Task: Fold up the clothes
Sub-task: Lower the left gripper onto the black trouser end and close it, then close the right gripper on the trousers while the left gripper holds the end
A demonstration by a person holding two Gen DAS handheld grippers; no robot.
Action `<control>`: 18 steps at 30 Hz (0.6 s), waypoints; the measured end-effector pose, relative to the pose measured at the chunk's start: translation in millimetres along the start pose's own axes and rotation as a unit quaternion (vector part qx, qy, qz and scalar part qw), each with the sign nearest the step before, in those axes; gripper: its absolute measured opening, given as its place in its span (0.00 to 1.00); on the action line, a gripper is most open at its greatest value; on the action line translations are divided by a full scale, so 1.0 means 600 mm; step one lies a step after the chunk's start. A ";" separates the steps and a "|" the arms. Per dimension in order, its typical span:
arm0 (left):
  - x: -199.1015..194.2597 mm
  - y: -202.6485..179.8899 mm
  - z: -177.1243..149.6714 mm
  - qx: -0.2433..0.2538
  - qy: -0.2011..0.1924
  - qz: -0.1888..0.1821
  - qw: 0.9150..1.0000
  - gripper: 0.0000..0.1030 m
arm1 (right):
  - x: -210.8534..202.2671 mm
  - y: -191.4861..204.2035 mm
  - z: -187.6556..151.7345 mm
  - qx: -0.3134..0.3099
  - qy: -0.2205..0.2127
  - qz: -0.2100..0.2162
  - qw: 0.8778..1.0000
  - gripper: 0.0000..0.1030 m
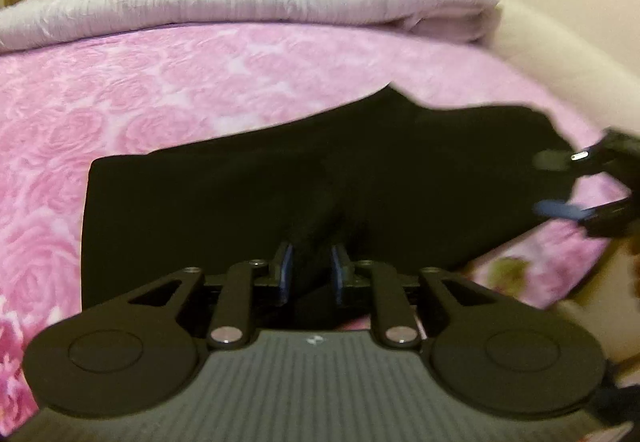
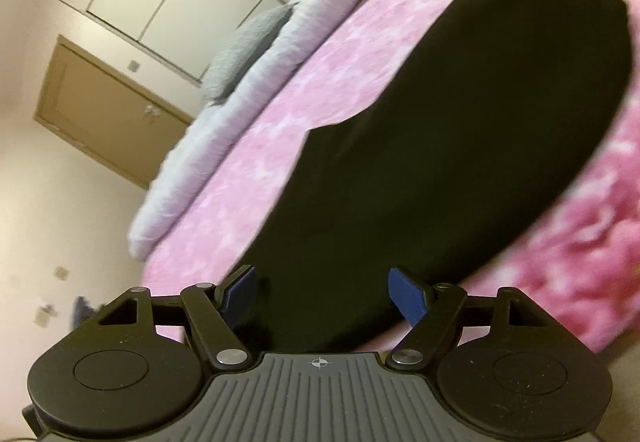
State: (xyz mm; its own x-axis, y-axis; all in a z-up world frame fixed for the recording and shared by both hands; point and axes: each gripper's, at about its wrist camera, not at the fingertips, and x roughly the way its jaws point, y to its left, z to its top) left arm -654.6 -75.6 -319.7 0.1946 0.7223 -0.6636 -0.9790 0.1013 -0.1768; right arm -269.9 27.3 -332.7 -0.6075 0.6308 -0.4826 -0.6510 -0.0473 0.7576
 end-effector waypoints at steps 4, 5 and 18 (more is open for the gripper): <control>-0.025 0.027 -0.009 -0.029 -0.010 0.004 1.000 0.17 | 0.043 0.030 -0.021 0.005 0.041 0.040 0.998 0.55; -0.027 0.038 -0.012 -0.041 -0.009 0.009 0.999 0.17 | 0.056 0.035 -0.028 0.015 0.056 0.049 0.997 0.53; -0.042 0.153 -0.023 -0.123 -0.019 0.028 0.992 0.17 | 0.216 0.080 -0.073 0.054 0.138 0.014 0.989 0.53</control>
State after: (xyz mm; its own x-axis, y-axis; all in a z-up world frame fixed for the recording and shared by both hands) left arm -748.6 -93.9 -329.5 0.1327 0.7482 -0.6500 -0.9432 -0.1062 -0.3147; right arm -399.8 72.8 -377.9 -0.7357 0.3947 -0.5504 -0.5882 0.0305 0.8081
